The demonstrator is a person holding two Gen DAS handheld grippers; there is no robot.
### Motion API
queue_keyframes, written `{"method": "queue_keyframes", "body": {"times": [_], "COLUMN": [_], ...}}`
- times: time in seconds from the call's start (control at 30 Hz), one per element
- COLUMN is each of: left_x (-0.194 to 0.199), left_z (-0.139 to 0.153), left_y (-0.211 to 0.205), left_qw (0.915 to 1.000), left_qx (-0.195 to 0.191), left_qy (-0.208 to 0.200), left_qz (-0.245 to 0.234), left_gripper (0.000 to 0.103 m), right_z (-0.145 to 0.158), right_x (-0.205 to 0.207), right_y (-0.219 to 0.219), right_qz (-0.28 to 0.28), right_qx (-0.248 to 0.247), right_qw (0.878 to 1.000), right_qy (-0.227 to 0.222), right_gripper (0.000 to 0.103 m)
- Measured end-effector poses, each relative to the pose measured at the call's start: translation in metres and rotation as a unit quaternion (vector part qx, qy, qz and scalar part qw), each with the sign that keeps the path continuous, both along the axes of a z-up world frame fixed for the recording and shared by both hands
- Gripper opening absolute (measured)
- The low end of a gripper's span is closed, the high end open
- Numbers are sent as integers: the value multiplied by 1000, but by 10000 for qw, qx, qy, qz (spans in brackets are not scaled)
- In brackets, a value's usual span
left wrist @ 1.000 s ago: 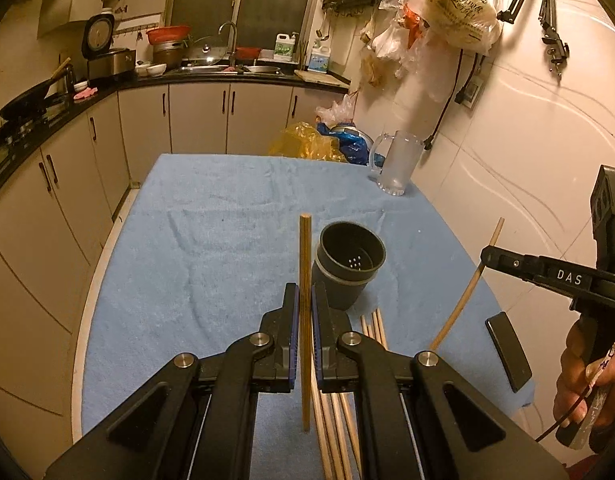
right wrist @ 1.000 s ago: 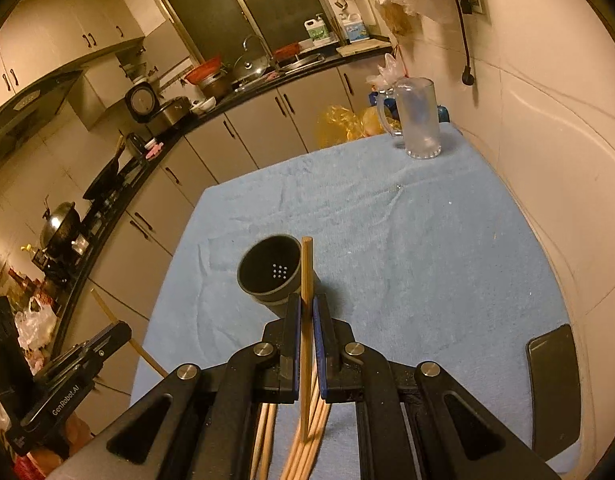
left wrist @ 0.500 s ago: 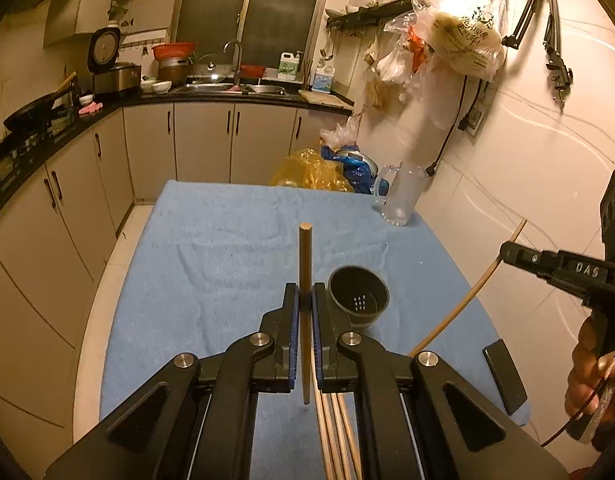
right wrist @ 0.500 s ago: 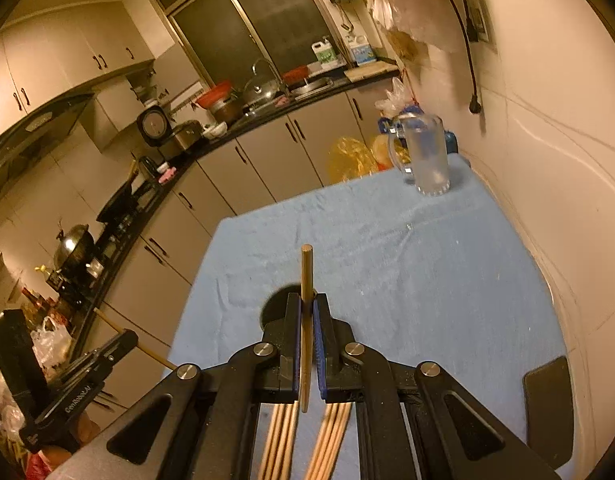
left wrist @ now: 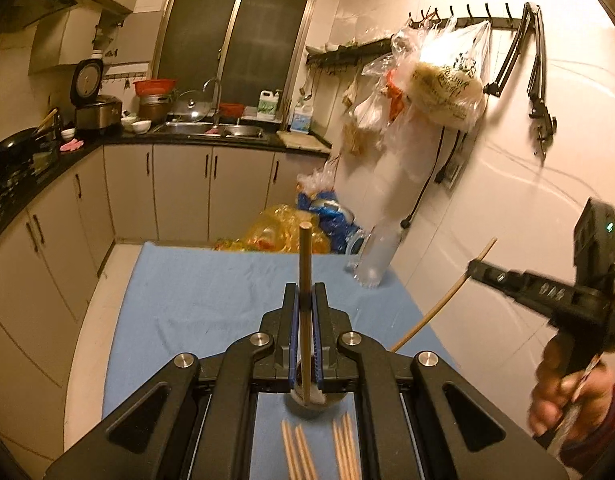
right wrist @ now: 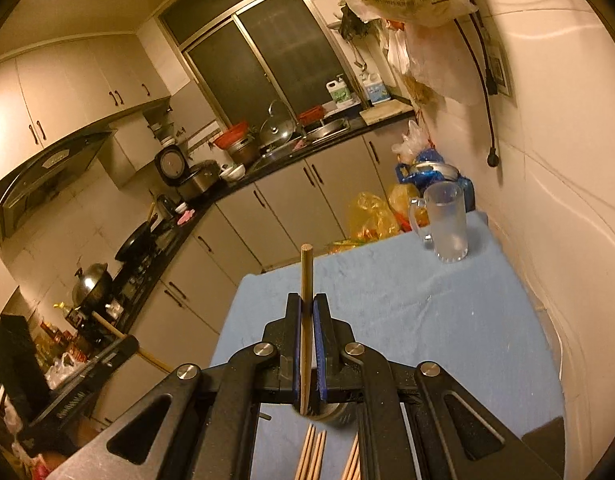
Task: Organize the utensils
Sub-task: 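Lift both held chopsticks upright and carry them above the black cup, then lower both chopsticks into the black cup and open both tools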
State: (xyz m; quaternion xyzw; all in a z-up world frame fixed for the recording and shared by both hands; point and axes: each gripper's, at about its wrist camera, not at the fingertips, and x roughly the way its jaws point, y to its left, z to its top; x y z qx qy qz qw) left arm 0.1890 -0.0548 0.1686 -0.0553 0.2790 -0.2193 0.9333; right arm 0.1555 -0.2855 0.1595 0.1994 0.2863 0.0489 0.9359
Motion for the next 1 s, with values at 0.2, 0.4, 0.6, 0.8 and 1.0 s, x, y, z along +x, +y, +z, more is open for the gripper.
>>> {"method": "queue_keyframes", "body": {"times": [0.2, 0.4, 0.6, 0.8, 1.0], "left_x": [30, 54, 63, 66, 63], "left_z": [-12, -59, -88, -105, -107], "left_y": [-23, -41, -46, -38, -33], "left_qw": [9995, 9960, 9932, 9915, 9920], "left_qx": [-26, 28, 292, 296, 359], "left_qy": [303, 893, 1130, 1259, 1204], "left_qz": [-69, -52, -9, 125, 87], "left_gripper": [6, 6, 6, 6, 11], "right_z": [-21, -63, -98, -112, -120], "right_x": [32, 54, 71, 85, 95], "right_y": [-2, -5, -1, 10, 17], "right_qz": [-42, -30, 104, 194, 174], "right_qx": [7, 115, 187, 47, -71], "right_qw": [9993, 9959, 9912, 9893, 9872], "right_qy": [375, 902, 1308, 1449, 1584], "right_gripper": [6, 6, 6, 6, 7]}}
